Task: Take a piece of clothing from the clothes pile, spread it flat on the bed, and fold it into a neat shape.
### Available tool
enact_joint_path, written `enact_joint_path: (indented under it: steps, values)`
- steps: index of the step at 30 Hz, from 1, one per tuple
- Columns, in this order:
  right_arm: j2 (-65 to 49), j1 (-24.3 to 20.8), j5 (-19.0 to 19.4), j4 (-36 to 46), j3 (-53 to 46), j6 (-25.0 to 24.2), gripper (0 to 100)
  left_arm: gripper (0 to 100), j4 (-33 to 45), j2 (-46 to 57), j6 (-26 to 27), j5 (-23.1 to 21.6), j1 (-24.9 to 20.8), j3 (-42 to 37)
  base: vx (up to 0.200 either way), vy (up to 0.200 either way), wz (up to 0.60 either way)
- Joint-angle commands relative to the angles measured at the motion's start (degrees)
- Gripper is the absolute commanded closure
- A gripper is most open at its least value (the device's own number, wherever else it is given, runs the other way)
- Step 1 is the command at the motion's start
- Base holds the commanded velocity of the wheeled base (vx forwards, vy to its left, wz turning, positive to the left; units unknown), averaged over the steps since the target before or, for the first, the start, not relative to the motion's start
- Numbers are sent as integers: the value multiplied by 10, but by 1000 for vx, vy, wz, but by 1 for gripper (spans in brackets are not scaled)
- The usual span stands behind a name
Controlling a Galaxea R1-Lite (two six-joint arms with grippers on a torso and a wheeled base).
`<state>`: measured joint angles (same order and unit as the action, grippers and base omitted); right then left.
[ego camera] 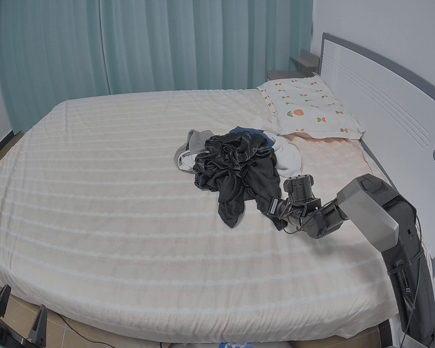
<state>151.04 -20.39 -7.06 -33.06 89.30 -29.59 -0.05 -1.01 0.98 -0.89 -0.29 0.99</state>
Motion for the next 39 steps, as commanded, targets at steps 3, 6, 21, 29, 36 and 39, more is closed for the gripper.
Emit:
enact_joint_path:
  steps: [3, 6, 21, 29, 36, 39]
  values:
    - [-168, -6, 88, -110, -196, -43, 100, 0, 0, 7, -3, 5, 0, -10, 0, 0, 0]
    - [-191, -6, 96, -136, -227, -43, 100, 0, -14, 6, -6, 4, 0, -6, 0, 0, 0]
    - [-427, -78, 137, -240, -431, -65, 100, 0, -109, -377, -24, -41, -38, 176, 0, 0, 0]
    - [-501, -148, 132, -243, -464, -65, 100, 0, -194, -580, -50, -31, -160, 179, 0, 0, 0]
    - [-587, -177, 130, -235, -506, -63, 100, 0, -331, -764, -81, -22, -248, 184, 0, 0, 0]
    - [-596, -177, 131, -235, -517, -63, 100, 0, -363, -804, -90, -9, -273, 185, 0, 0, 0]
